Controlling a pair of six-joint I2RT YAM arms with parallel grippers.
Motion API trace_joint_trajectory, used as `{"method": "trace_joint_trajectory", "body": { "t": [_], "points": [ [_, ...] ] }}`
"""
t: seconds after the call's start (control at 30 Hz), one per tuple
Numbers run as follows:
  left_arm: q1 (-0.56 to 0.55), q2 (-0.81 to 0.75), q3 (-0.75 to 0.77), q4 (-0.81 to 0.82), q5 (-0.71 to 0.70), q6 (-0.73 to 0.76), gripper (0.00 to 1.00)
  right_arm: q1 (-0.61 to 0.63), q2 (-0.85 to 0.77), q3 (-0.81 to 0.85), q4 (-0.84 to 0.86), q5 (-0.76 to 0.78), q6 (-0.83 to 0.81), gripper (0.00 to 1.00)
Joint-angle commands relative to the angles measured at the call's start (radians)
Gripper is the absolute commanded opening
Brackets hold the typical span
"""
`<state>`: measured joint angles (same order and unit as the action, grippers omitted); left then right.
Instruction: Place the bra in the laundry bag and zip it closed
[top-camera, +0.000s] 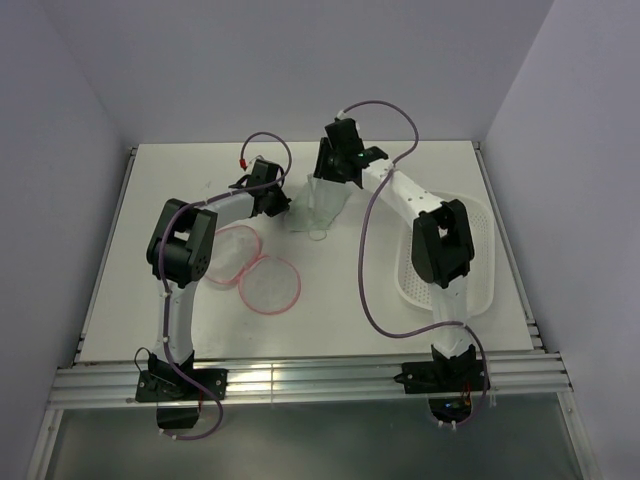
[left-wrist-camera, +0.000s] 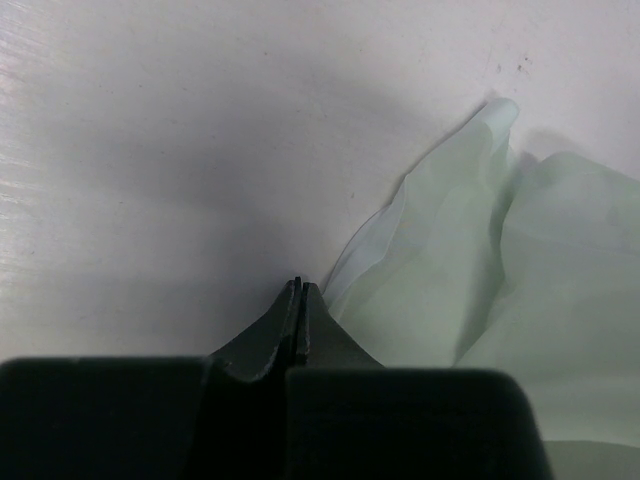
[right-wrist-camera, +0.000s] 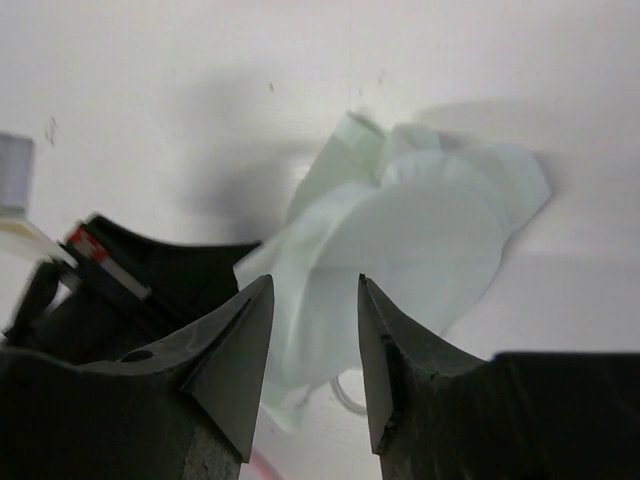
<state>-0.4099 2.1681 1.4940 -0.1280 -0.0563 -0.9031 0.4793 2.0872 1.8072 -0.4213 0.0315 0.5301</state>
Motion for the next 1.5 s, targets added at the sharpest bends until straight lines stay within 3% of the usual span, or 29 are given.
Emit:
{"method": "trace_joint_trajectory", "body": {
  "t": [0.0,0.07,0.17,0.23,0.27,0.33,0.43,0.6,1.1,1.27,1.47],
  "points": [
    [-0.004,-0.019,-0.008,-0.038,0.010,0.017,0.00,-0.005,0.045,0.145,-0.063,0.100,-0.012,0.46],
    [-0.004,-0.021,-0.009,-0.035,0.010,0.017,0.00,-0.005,0.054,0.159,-0.080,0.127,-0.004,0.37],
    [-0.004,-0.017,-0.005,-0.038,0.010,0.020,0.00,-0.005,0.063,0.165,-0.066,0.113,0.008,0.34],
    [-0.006,-0.014,-0.002,-0.039,0.015,0.018,0.00,-0.001,0.094,0.188,-0.098,0.114,0.016,0.27],
    [-0.006,-0.014,-0.003,-0.041,0.015,0.017,0.00,0.004,0.105,0.207,-0.115,0.134,0.019,0.17],
    [-0.006,-0.016,-0.006,-0.036,0.016,0.018,0.00,0.007,0.093,0.173,-0.111,0.168,0.036,0.13],
    [-0.004,-0.017,-0.005,-0.038,0.015,0.029,0.00,0.012,-0.013,-0.016,-0.019,0.226,0.050,0.13],
    [-0.004,-0.016,-0.008,-0.030,0.026,0.027,0.00,0.018,-0.099,-0.074,-0.010,0.277,0.045,0.14],
    [-0.038,-0.045,-0.066,0.016,0.041,0.012,0.00,0.033,0.056,0.063,0.004,0.214,0.033,0.21],
    [-0.053,-0.042,-0.070,0.021,0.049,0.004,0.00,0.047,0.160,0.176,-0.050,0.186,0.028,0.21],
    [-0.070,-0.054,-0.081,0.028,0.049,0.003,0.00,0.071,0.175,0.104,-0.013,0.146,0.045,0.21]
  ]
}}
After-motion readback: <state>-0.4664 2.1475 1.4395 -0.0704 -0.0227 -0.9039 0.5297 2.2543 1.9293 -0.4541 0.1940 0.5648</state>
